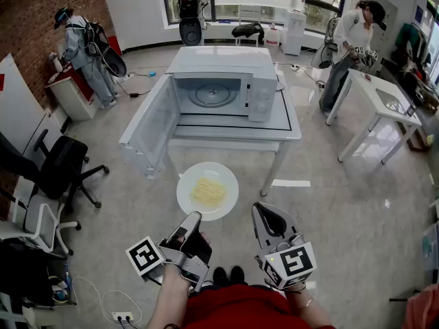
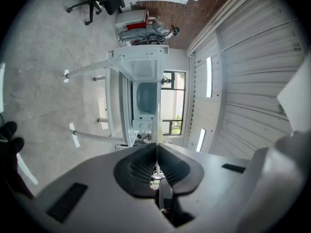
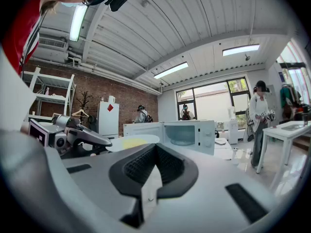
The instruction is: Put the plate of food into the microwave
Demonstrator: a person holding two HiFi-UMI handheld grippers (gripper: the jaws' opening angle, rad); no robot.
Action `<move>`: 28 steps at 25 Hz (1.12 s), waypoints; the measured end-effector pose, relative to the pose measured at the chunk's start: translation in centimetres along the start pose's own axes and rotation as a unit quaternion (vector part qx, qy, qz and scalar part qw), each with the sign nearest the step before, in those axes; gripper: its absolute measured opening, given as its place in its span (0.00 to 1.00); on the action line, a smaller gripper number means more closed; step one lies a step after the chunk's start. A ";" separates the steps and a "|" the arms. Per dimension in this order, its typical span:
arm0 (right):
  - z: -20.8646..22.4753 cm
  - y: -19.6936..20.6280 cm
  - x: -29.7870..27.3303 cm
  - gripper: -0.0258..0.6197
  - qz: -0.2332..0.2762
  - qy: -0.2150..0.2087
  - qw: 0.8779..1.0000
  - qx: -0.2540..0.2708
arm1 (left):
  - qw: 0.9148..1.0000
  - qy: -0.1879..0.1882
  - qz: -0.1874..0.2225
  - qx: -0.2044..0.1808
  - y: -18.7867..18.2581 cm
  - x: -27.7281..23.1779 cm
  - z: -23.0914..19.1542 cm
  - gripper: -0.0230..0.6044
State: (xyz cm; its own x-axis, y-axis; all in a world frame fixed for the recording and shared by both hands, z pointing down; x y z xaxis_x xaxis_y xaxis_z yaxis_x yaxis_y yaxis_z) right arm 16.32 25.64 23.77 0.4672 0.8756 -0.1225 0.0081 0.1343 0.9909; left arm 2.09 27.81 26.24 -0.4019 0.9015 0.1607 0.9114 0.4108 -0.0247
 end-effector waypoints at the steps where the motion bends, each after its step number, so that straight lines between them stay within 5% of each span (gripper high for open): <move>1: 0.0 0.0 0.0 0.06 0.000 0.000 1.000 -0.001 | 1.000 0.000 -0.001 -0.001 0.0 0.0 0.1 0.07; 28: 3.6 1.6 -0.3 0.06 -0.018 -0.029 0.999 -0.014 | 1.000 -0.010 0.023 -0.010 1.1 -2.8 -1.2 0.07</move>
State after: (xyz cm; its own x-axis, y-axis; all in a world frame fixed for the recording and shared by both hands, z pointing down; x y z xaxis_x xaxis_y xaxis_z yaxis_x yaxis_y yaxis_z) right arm 19.33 23.89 25.57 0.5172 0.8418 -0.1543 0.0016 0.1793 0.9838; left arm 4.28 25.59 26.98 -0.3617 0.9216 0.1409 0.9303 0.3667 -0.0108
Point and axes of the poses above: the fingertips, and each gripper's own axes: x backward along the fingers, z to its right, y out of its underside, the point moved 1 cm from there along x, backward along the fingers, and after that the axes turned 11 degrees about y, right-handed, at the moved point
